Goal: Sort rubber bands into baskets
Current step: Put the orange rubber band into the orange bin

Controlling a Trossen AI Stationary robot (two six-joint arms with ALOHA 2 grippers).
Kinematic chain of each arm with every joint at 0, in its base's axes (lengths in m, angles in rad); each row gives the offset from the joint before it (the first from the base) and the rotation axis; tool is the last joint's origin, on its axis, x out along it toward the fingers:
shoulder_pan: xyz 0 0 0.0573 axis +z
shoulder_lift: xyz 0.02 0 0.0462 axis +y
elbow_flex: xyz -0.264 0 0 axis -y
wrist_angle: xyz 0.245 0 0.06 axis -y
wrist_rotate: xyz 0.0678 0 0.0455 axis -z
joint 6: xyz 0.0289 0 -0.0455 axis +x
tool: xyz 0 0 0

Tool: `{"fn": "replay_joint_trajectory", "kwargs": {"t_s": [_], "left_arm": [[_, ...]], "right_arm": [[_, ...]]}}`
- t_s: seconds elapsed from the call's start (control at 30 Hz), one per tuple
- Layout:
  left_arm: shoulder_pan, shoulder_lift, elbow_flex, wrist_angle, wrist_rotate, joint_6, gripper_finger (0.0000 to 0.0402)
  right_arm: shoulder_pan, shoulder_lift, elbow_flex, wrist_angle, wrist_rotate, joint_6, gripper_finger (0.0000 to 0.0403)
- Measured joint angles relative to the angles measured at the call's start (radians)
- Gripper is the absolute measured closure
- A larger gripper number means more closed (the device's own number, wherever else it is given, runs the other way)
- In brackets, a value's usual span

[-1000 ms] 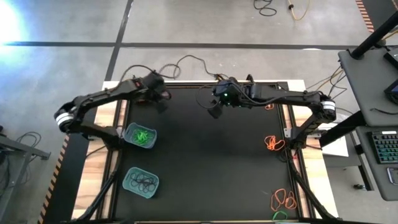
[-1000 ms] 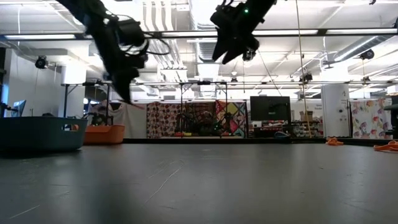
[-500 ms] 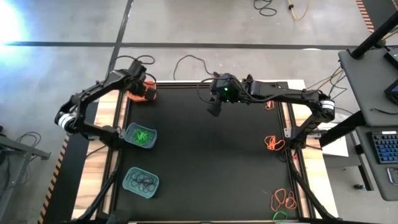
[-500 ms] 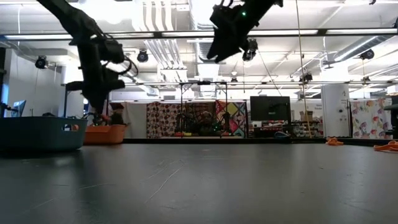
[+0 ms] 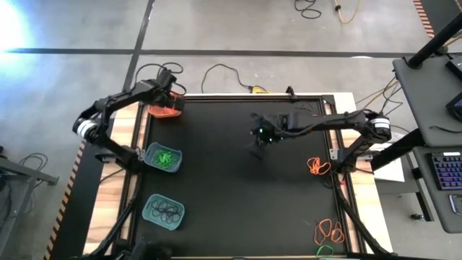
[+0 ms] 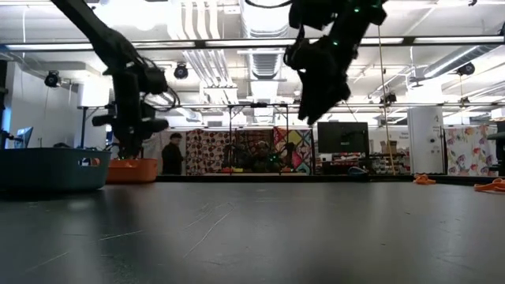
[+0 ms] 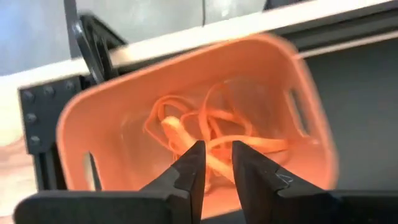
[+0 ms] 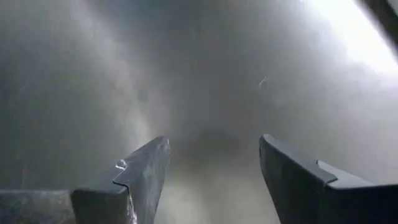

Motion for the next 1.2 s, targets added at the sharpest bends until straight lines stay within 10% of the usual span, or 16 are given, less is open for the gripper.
{"fn": "replay_joint_trajectory", "kwargs": {"t_s": [0.27,0.63,0.87,1.2], "left_arm": [[-0.001,0.044,0.0,-0.021,0.037,-0.008,0.0351],[-0.103,-0.355,-0.002,-0.12,0.198,-0.009,0.0354],[-0.415,-0.621,-0.045,-0.088,0.358,-0.067,0.0354],[-1.036,-0.778,-0.258,0.267,0.102,-0.312,0.0354]], "right_arm": [[0.128,-0.008,-0.04,0.0,0.021,0.142,0.0165],[0.206,-0.013,-0.04,-0.06,0.114,0.464,0.0165],[0.205,-0.016,-0.042,-0.281,0.007,0.622,0.0165],[0.212,-0.007,-0.058,-0.509,-0.087,0.477,0.0165]]}}
